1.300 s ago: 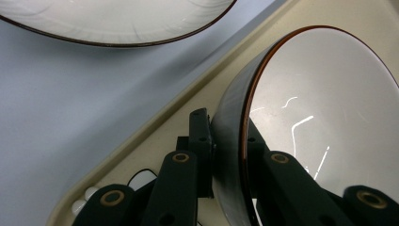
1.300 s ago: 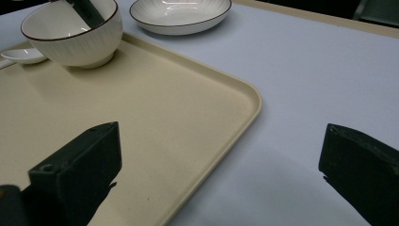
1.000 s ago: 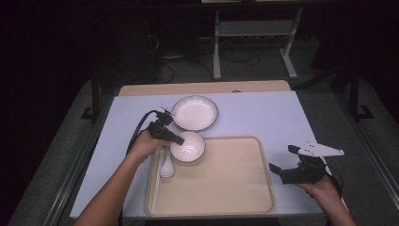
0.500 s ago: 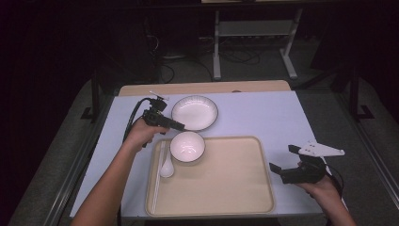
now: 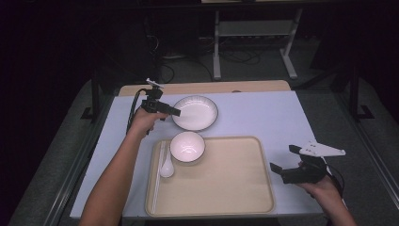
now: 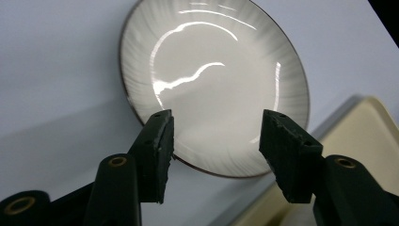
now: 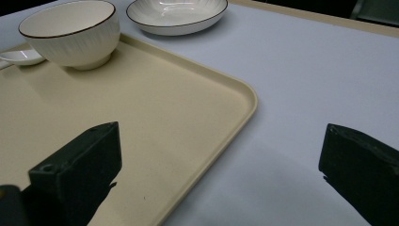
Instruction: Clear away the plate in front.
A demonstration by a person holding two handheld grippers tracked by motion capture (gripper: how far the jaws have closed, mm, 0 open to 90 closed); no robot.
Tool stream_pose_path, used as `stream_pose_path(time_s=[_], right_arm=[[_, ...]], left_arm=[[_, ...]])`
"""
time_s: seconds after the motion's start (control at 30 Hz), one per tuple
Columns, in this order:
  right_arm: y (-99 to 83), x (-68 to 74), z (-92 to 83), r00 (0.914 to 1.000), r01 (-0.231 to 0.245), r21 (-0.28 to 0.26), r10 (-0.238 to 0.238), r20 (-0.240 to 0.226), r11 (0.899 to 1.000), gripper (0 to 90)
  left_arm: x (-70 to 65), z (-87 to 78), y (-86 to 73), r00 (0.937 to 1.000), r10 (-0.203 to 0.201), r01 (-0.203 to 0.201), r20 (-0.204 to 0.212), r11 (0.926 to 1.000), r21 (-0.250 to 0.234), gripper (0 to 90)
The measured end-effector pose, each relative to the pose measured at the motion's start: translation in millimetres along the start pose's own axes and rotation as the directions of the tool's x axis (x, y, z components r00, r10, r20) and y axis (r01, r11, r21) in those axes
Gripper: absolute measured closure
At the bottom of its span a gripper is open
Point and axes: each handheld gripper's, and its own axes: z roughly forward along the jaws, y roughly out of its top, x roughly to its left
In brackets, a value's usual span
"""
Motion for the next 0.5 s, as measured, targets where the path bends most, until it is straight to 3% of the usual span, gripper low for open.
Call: stream_pose_path(time_s=[0.23,0.5], right_arm=[[-0.2,-0.6,0.6,1.0000,-0.001,0.001,0.001,-0.001,1.000,0.0],[-0.5,-1.6,0.0,1.0000,-0.002,0.000,0.002,0.000,1.000,0.0]], left_arm=[[18.7,16.2,-0.3,0.9969,-0.065,0.067,-0.046,0.9969,0.042,46.3],[28.9,32.3,-3.0,0.9905,-0.137,0.138,-0.017,0.9883,0.066,55.1]])
